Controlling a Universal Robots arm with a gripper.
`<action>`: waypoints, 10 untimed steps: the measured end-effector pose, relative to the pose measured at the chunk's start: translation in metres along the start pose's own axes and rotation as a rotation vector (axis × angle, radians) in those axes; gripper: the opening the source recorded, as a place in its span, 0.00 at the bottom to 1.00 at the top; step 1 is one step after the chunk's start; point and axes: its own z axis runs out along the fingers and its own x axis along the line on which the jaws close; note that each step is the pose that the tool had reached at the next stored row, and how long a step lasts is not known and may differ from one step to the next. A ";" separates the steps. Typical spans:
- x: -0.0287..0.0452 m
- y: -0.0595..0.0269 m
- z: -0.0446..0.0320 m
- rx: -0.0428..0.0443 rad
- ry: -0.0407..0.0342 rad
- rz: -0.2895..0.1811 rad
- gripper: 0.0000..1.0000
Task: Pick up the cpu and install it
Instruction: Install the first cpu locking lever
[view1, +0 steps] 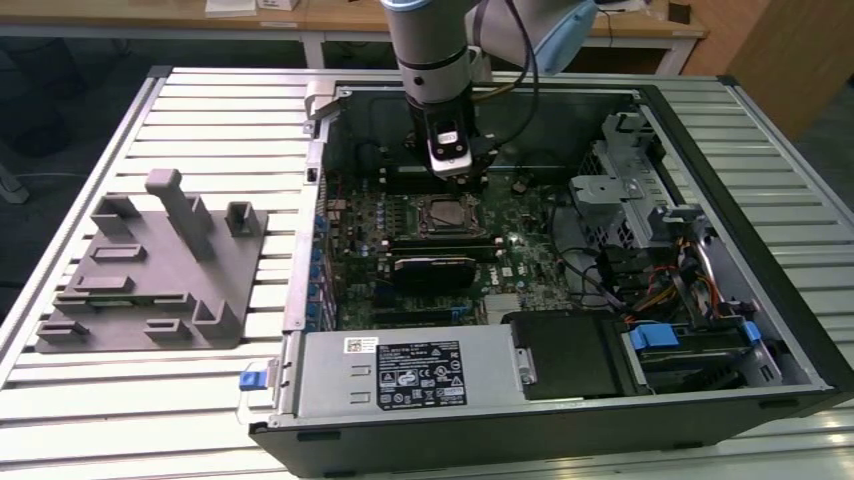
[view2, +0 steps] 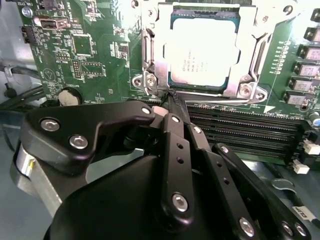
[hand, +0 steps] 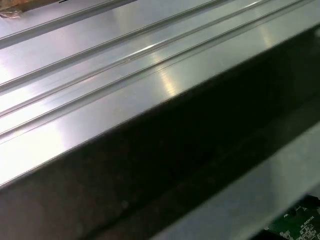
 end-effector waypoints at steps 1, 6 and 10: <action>-0.0003 -0.0005 0.0000 -0.0008 -0.0020 0.000 0.11; -0.0009 -0.0017 0.0002 -0.0040 -0.0093 -0.001 0.11; -0.0009 -0.0017 0.0002 -0.0039 -0.0094 -0.001 0.11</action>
